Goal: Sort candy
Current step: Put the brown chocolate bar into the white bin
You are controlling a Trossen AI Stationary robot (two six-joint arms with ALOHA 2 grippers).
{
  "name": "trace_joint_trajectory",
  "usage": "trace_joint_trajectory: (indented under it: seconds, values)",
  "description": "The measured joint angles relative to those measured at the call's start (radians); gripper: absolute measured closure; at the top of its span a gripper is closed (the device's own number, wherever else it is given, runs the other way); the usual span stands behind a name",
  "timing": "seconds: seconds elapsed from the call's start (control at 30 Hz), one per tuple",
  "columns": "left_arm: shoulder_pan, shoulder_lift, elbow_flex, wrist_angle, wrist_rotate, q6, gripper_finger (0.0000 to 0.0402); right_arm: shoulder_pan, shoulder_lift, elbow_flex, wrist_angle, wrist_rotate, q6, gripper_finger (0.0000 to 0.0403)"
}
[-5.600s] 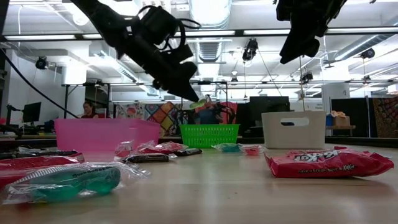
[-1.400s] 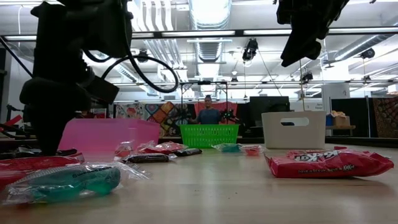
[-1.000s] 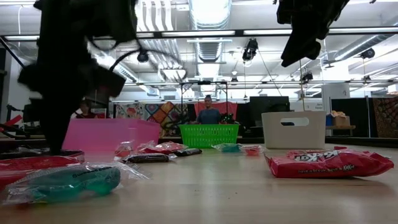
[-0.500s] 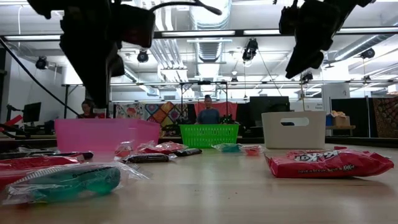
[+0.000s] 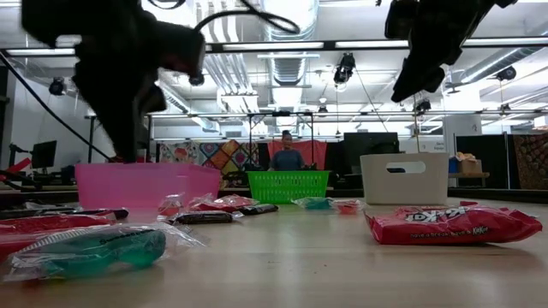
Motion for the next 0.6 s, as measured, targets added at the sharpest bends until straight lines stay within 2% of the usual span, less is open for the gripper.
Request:
trace_joint_trajectory:
  seconds: [0.23,0.47,0.6]
  values:
    - [-0.017,0.000,-0.043,-0.043,-0.005,-0.092,0.0319,0.011,0.000,0.000,0.011,0.000,0.000,0.0264]
    - [-0.053,0.000,-0.055,-0.050,-0.067,-0.094,0.0229,0.011,0.000,0.000,0.012,0.002,-0.006,0.0264]
    - [-0.081,0.000,-0.058,-0.079,-0.105,-0.108,0.0209,0.011,0.000,0.000,0.012,0.002,-0.006,0.0264]
